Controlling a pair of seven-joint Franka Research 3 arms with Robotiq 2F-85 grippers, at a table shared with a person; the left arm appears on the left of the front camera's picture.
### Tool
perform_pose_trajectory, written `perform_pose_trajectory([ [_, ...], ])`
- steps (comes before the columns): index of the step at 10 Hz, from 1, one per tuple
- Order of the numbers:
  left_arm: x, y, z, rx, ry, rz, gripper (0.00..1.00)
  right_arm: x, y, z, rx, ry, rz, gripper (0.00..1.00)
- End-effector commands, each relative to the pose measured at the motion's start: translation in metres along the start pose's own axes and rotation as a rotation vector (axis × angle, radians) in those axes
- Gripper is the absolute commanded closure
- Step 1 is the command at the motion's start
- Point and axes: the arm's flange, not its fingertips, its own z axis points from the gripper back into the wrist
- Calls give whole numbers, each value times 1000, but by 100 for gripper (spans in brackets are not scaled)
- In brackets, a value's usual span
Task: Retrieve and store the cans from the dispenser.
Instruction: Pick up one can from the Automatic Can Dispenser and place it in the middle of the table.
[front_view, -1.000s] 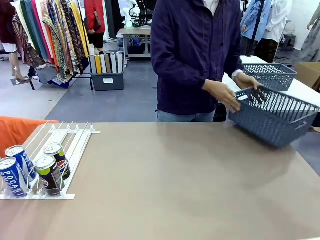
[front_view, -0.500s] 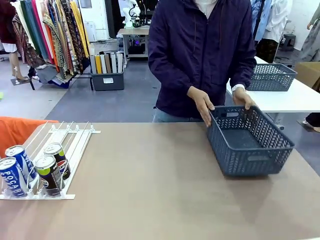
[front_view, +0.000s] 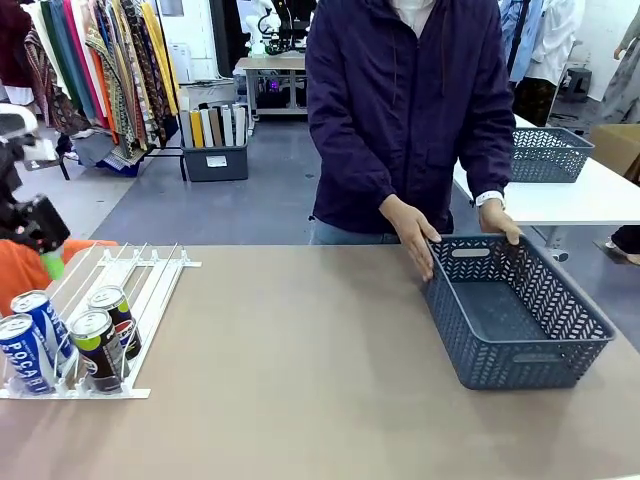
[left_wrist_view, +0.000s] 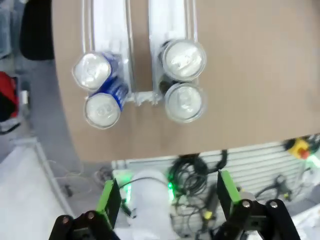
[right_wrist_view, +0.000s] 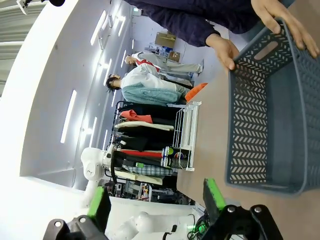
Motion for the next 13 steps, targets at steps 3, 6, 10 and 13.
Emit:
perform_pose_trajectory([
  [3, -3, 4, 10, -79, -66, 49, 0, 1, 2, 2, 1, 9, 14, 0],
  [6, 8, -4, -4, -94, -29, 19, 0, 1, 2, 2, 1, 9, 14, 0],
  [10, 44, -31, -75, -23, -40, 93, 0, 1, 2, 2, 1, 9, 14, 0],
  [13, 52, -30, -110, -48, 33, 99, 0, 1, 2, 2, 1, 9, 14, 0],
])
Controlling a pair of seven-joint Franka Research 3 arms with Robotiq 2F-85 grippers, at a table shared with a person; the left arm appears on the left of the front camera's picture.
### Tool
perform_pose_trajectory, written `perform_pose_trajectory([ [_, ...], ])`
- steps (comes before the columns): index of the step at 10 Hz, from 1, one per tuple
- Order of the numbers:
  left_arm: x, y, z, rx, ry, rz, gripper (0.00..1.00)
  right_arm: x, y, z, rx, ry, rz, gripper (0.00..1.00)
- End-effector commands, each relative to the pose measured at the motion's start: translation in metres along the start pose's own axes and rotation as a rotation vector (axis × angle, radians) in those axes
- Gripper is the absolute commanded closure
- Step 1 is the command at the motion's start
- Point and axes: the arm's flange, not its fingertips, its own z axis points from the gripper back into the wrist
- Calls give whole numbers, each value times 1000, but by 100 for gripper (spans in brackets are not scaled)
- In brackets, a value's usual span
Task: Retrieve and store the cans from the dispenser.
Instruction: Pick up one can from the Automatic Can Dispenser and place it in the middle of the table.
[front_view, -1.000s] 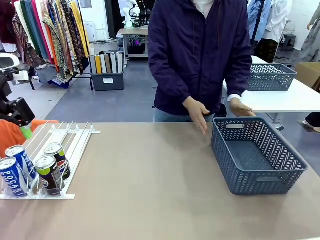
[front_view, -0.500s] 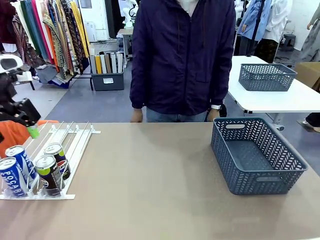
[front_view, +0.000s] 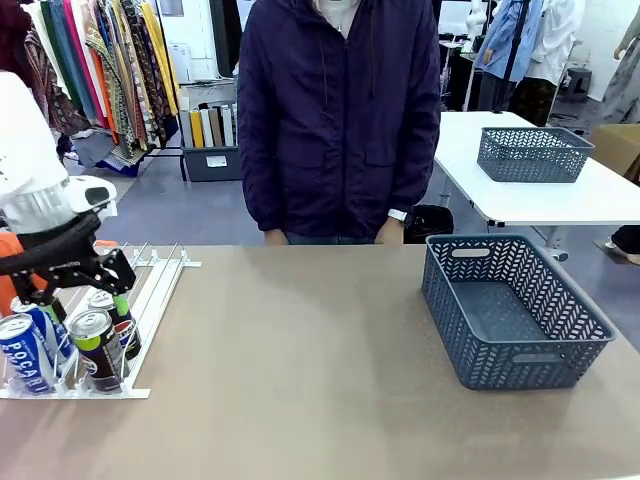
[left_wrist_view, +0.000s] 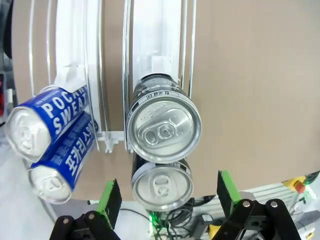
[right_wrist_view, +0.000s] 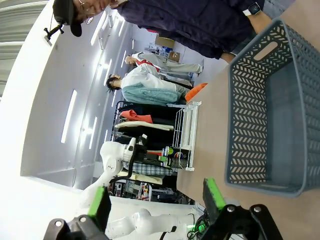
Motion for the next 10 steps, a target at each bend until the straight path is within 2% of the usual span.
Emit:
perform_pose_trajectory([
  [1, 2, 2, -11, 5, 46, 25, 0, 0, 1, 2, 1, 9, 13, 0],
  [3, 2, 3, -23, -24, 89, 3, 0, 0, 1, 2, 1, 9, 13, 0],
  [10, 7, -1, -33, 29, 128, 51, 0, 0, 1, 2, 1, 9, 13, 0],
])
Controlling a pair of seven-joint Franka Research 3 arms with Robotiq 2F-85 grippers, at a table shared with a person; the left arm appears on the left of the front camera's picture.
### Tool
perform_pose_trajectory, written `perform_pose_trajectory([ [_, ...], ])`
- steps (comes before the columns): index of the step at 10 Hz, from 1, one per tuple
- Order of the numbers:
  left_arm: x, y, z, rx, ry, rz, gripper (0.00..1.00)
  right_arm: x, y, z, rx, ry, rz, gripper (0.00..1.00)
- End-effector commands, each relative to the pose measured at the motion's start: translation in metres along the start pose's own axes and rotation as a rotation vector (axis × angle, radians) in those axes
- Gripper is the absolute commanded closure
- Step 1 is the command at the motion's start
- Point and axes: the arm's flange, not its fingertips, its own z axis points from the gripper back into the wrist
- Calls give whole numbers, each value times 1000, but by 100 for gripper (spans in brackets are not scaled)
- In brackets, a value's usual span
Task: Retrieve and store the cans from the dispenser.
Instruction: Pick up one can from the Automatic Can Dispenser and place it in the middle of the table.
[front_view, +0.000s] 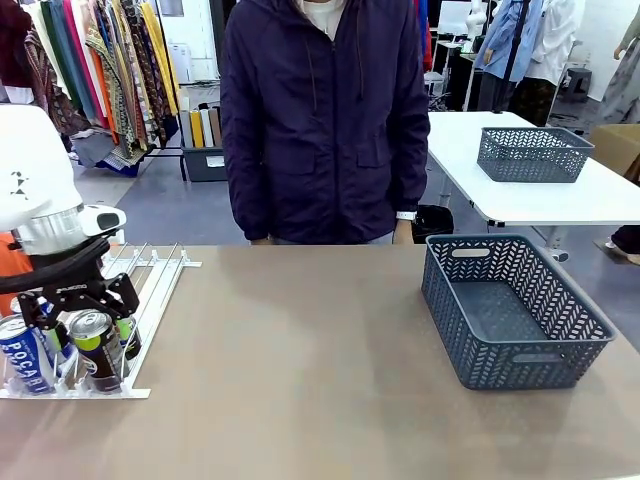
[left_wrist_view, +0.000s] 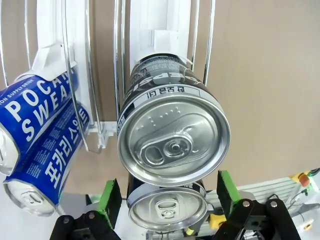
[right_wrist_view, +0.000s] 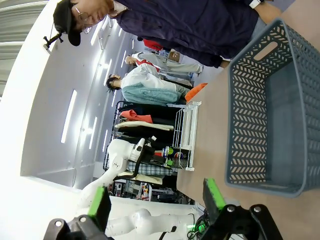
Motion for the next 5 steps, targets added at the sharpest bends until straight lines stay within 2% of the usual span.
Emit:
perform_pose_trajectory([
  [1, 4, -4, 1, 16, 17, 27, 0, 0, 1, 2, 1, 8, 13, 0],
  [2, 5, -4, 1, 20, 10, 29, 58, 0, 1, 2, 1, 8, 13, 0],
  [3, 5, -3, 1, 28, -7, 33, 100, 0, 1, 2, 1, 8, 13, 0],
  [5, 6, -2, 1, 34, -18, 34, 100, 0, 1, 2, 1, 8, 13, 0],
])
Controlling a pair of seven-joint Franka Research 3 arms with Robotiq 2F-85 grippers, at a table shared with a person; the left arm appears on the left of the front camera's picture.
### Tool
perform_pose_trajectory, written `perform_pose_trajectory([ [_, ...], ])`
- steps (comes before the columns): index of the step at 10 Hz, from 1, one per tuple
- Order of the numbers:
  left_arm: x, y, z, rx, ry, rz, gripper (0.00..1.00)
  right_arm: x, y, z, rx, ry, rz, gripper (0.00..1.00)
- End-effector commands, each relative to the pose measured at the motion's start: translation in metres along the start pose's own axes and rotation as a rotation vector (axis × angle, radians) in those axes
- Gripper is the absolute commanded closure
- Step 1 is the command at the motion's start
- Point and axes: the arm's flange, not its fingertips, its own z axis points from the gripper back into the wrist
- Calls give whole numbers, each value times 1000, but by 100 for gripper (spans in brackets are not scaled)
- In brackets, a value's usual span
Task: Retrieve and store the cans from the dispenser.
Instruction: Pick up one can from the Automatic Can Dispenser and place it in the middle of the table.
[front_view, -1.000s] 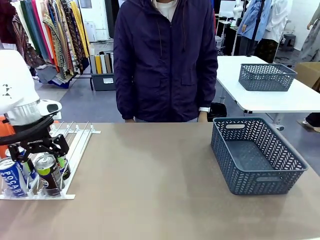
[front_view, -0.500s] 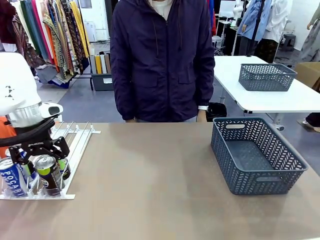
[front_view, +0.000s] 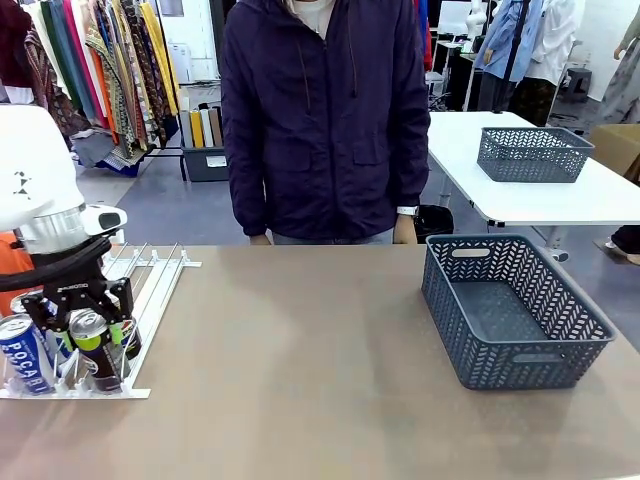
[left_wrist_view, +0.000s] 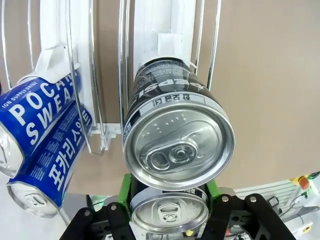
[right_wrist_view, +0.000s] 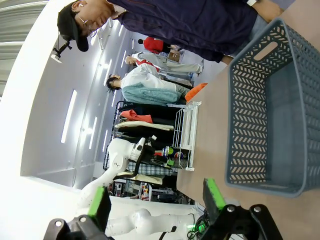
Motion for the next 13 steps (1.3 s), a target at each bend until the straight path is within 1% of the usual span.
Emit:
perform_pose_trajectory([
  [1, 2, -3, 0, 26, -12, 21, 100, 0, 1, 2, 1, 8, 13, 0],
  [3, 3, -3, 1, 29, -9, 21, 100, 0, 1, 2, 1, 8, 13, 0],
  [5, -3, -1, 12, 29, -41, 29, 100, 0, 1, 2, 1, 8, 13, 0],
  [6, -17, 3, 40, -10, -44, 37, 100, 0, 1, 2, 1, 8, 13, 0],
  [7, -37, 5, 73, 7, -65, 36, 100, 0, 1, 2, 1, 8, 13, 0],
  [8, -57, 4, 108, 32, -95, -12, 100, 0, 1, 2, 1, 8, 13, 0],
  [9, -75, 5, 140, 35, -77, -58, 100, 0, 1, 2, 1, 8, 13, 0],
  [10, -92, 6, 172, 17, -80, -151, 100, 0, 1, 2, 1, 8, 13, 0],
  [12, -118, 13, 213, -24, -190, -111, 100, 0, 1, 2, 1, 8, 13, 0],
  [13, -121, 18, 221, -68, -227, -78, 100, 0, 1, 2, 1, 8, 13, 0],
])
